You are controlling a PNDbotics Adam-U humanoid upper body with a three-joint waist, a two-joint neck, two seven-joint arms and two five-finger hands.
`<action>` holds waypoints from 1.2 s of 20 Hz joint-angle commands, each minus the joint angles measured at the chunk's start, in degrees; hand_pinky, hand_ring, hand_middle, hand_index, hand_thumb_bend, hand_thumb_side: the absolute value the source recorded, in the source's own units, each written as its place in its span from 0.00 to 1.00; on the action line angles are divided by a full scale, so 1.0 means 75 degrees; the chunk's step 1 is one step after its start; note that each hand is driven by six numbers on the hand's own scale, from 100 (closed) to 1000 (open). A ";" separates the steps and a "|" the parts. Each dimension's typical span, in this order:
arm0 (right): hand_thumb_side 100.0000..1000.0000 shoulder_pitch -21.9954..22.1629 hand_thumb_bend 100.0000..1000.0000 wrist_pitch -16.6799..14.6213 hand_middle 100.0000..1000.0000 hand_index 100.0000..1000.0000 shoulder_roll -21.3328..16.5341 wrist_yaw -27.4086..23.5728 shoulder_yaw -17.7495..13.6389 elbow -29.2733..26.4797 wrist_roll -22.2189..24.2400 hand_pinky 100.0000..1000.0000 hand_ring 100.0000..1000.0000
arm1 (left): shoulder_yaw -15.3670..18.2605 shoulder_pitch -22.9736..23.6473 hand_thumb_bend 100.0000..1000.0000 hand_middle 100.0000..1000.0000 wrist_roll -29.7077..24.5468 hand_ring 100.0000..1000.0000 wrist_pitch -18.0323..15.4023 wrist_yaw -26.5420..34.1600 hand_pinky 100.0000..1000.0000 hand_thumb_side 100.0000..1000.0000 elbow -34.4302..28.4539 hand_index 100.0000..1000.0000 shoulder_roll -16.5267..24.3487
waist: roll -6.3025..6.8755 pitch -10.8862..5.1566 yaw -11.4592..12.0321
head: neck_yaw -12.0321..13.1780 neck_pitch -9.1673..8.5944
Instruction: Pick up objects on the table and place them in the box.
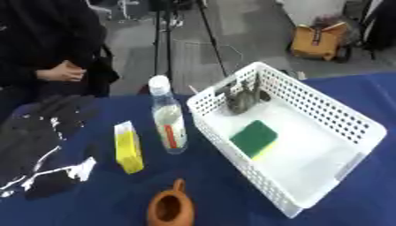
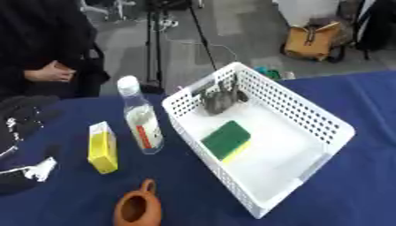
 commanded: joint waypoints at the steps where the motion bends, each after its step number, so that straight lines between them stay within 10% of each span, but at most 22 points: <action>1: 0.77 -0.0027 0.00 -0.0003 0.54 0.68 -0.0175 -0.0047 -0.0013 -0.0089 0.0039 0.60 0.53 | 0.0290 -0.0146 0.00 1.00 0.0178 1.00 0.0482 -0.0016 1.00 0.85 -0.0109 1.00 -0.0238 | -0.0014 -0.0228 0.0021 | 0.0015 -0.0070; 10: 0.76 0.0113 0.00 0.0011 0.53 0.68 -0.0087 -0.0097 -0.0020 -0.0089 0.0080 0.60 0.52 | 0.0303 -0.0623 0.02 0.98 0.2420 1.00 0.3850 -0.0425 1.00 0.75 -0.0109 1.00 -0.3589 | 0.0011 -0.0319 0.0131 | 0.0048 0.0023; 15: 0.76 0.0133 0.00 -0.0011 0.53 0.68 -0.0027 -0.0141 0.0000 -0.0089 0.0120 0.60 0.52 | 0.0198 -0.0783 0.17 1.00 0.1591 1.00 0.4276 -0.1137 1.00 0.82 -0.0109 1.00 -0.4414 | -0.0005 -0.0340 0.0138 | 0.0066 0.0040; 16: 0.76 0.0128 0.00 -0.0023 0.52 0.67 -0.0006 -0.0151 0.0016 -0.0089 0.0136 0.60 0.52 | 0.0185 -0.0804 0.24 1.00 0.1333 1.00 0.4291 -0.1280 1.00 1.00 -0.0109 1.00 -0.4560 | -0.0017 -0.0336 0.0114 | 0.0098 0.0033; 24: 0.75 0.0132 0.00 -0.0064 0.52 0.67 0.0048 -0.0168 0.0064 -0.0089 0.0206 0.60 0.52 | 0.0281 -0.0990 0.00 1.00 -0.1091 1.00 0.3945 -0.2899 1.00 1.00 -0.0109 1.00 -0.4850 | -0.0053 -0.0321 0.0078 | 0.0097 0.0018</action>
